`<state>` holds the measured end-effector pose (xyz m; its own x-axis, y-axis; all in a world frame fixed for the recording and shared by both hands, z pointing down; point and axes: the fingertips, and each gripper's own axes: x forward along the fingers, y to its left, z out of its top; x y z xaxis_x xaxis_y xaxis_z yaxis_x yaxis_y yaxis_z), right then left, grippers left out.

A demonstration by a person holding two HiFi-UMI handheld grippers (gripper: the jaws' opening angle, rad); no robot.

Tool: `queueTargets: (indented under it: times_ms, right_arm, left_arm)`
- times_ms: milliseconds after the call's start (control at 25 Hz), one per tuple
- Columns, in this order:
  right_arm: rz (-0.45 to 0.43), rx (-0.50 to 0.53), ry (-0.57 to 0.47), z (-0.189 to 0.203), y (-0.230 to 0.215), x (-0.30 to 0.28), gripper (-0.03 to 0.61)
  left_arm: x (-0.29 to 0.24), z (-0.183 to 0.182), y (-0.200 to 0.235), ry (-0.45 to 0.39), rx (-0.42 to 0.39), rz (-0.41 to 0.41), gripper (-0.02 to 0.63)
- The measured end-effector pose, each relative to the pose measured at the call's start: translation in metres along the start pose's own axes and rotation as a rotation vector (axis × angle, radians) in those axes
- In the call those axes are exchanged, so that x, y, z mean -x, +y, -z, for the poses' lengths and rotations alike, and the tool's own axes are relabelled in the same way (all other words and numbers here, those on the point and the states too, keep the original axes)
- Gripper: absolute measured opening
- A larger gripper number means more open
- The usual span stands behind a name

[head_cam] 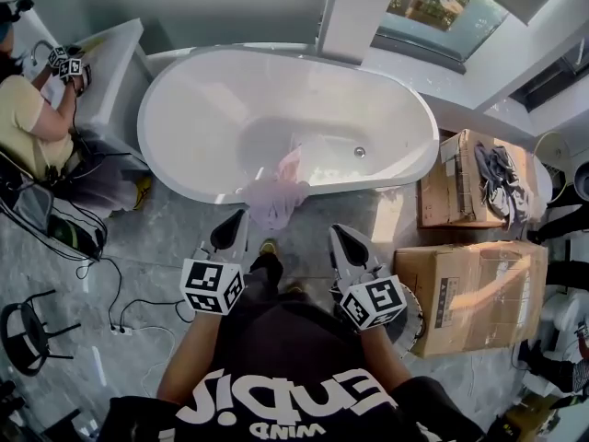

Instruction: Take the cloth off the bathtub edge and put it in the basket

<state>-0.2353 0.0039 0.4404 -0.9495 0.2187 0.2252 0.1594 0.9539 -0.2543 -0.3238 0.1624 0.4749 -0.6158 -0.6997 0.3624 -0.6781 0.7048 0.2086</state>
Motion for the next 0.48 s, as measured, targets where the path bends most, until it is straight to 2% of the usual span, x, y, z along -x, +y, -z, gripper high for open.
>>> queueTargets:
  times_ms: [120,480]
  right_arm:
    - [-0.005,-0.002,0.012,-0.001,-0.003,-0.008,0.006]
    - [-0.021,-0.013,0.052,0.008,-0.010,-0.039,0.006]
  left_arm:
    - [-0.007,0.002,0.003,0.015,-0.003,0.000,-0.003]
    - [-0.037,0.023,0.015,0.091,0.017,0.032,0.067]
